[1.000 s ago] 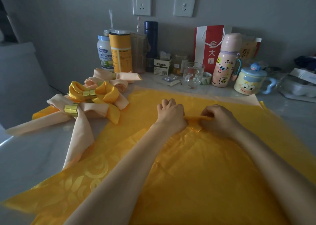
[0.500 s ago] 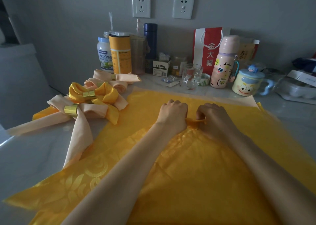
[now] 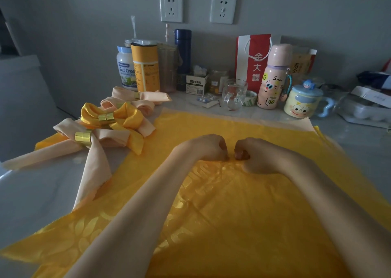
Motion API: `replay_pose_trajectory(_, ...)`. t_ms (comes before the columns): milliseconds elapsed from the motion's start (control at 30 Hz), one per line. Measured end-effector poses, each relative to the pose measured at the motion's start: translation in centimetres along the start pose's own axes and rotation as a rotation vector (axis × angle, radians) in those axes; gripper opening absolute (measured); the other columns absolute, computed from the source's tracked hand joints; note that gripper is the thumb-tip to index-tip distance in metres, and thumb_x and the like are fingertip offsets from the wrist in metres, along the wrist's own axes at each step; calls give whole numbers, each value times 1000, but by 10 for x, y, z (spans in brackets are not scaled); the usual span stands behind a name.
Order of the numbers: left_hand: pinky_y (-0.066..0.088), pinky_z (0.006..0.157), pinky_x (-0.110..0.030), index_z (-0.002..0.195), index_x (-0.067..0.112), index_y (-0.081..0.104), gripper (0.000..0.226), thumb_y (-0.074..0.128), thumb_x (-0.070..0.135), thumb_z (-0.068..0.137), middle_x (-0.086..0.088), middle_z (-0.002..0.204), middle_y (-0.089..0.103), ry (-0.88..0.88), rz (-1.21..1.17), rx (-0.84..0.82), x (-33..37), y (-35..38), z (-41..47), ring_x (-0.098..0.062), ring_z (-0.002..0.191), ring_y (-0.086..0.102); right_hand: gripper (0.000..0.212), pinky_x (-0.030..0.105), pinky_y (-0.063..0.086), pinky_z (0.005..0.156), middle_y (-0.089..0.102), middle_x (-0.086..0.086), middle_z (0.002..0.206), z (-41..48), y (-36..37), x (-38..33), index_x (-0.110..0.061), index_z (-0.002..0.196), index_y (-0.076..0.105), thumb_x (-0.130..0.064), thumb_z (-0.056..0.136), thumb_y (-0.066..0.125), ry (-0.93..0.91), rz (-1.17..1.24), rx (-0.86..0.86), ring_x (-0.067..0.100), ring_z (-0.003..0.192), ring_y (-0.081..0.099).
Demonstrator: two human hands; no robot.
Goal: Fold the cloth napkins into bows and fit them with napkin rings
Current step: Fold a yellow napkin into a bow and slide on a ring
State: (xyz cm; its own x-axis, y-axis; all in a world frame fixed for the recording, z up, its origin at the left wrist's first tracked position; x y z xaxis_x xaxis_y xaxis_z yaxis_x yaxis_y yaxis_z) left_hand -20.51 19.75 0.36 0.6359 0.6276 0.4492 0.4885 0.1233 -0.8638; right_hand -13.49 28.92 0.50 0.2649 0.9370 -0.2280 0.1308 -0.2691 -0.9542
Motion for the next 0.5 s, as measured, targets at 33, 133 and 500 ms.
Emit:
replay_pose_trajectory(33, 39, 79, -26, 117, 15, 58, 27, 57, 26, 92, -2, 123, 56, -1, -4, -7, -1, 0, 0, -20, 110, 53, 17, 27, 45, 76, 49, -7, 91, 0, -1, 3, -23, 92, 56, -9, 85, 50, 0, 53, 28, 16, 93, 52)
replay_pose_trajectory(133, 40, 79, -26, 117, 17, 57, 26, 59, 25, 91, -2, 119, 55, -2, -19, -6, -2, 2, 1, -21, 108, 53, 19, 30, 44, 79, 55, 1, 96, 3, -5, 10, -15, 92, 63, -7, 89, 46, -50, 169, 332, 21, 96, 55)
replay_pose_trajectory(500, 31, 103, -39, 130, 20, 47, 52, 64, 40, 85, -7, 133, 40, -13, 145, 116, 0, 1, 4, -28, 126, 36, 41, 32, 12, 112, 26, 4, 153, 17, 34, 16, -21, 140, 36, -32, 103, 24, -17, -21, 255, 17, 144, 16)
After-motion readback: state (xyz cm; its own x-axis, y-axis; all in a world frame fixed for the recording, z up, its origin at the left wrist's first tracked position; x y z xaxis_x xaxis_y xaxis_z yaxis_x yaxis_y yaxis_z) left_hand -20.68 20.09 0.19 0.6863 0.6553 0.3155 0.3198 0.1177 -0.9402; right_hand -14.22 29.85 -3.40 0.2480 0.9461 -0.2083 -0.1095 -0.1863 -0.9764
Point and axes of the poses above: each hand's wrist, its own z-axis towards the middle knuckle, its own y-axis out of the palm, x = y × z, the point moved 5 cm from there along z, towards the middle knuckle
